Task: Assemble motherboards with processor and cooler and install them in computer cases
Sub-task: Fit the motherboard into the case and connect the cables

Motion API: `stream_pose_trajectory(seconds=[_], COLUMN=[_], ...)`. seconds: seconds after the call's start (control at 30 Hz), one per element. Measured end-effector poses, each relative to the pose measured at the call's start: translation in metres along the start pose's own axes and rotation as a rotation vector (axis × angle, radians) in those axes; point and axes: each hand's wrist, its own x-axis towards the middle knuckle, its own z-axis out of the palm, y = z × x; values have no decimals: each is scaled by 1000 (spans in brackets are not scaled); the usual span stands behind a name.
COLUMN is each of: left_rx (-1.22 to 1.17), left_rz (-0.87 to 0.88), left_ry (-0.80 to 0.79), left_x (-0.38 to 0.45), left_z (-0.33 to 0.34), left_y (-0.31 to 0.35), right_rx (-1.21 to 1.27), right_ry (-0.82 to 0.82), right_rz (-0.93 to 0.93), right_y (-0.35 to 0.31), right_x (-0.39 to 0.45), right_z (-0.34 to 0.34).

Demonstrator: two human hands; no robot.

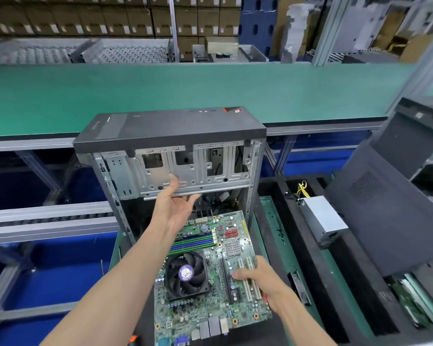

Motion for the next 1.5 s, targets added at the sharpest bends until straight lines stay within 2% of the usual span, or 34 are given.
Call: stream_pose_trajectory(seconds=[0.3, 0.73, 0.87, 1.07, 1.5], left_rx=[-26, -26, -77, -82, -78], left_rz=[-16, -104, -118, -114, -88], left_ry=[33, 191, 287, 272, 448], left_x=[-8, -23, -24, -30, 0], left_z=[23, 44, 40, 36, 40], left_y=[-23, -38, -37, -35, -20], right_rx=[25, 91, 87, 101, 44], right_ry=[-27, -27, -43, -85, 6], right_rz=[-58, -112, -100, -117, -68], right_y=[-6, -22, -27, -33, -58], right_x=[-5, -11, -10, -6, 19], right_z=[-24, -23, -20, -7, -7])
